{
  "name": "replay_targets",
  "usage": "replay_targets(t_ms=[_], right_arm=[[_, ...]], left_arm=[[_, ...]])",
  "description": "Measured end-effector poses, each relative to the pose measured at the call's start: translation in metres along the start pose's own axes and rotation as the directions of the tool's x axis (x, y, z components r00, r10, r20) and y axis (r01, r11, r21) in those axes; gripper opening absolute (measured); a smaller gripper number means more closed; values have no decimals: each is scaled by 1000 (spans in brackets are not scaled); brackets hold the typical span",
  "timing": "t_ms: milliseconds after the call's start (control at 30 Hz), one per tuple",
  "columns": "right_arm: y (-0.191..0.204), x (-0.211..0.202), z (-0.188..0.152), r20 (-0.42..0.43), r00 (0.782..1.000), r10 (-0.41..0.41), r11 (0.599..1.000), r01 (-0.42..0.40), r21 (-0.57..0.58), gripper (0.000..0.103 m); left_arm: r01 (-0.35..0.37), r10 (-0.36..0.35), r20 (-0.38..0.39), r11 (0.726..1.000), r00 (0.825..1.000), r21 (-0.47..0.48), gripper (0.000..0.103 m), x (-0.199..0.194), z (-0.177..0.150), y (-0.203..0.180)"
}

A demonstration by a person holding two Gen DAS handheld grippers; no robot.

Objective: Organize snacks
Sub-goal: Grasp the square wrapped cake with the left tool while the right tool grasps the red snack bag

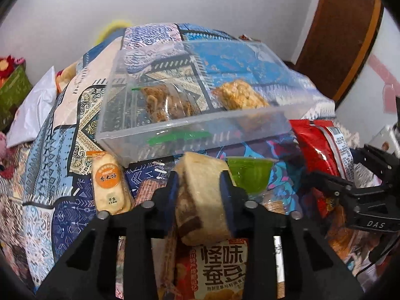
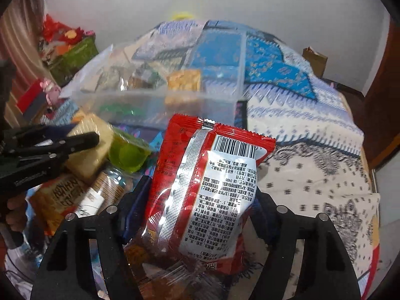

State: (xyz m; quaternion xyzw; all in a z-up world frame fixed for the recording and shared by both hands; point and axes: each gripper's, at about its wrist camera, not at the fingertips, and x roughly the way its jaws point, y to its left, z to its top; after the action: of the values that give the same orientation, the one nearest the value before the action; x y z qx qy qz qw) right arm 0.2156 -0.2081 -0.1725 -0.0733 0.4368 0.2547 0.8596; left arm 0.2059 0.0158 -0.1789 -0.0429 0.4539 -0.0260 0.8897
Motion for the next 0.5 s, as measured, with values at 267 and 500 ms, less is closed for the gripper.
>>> replay_targets(t_ms=[267,500], right_arm=[[3,-29,11,77,997,7,1000,-8,10,69],[8,-41,22,123,992,11,1000,-12,5,69]], left_arm=[[-6,4,74,1000,997,25,5,-35,-4,-12],[-13,10,94,999,996,33,5,-51,1,-13]])
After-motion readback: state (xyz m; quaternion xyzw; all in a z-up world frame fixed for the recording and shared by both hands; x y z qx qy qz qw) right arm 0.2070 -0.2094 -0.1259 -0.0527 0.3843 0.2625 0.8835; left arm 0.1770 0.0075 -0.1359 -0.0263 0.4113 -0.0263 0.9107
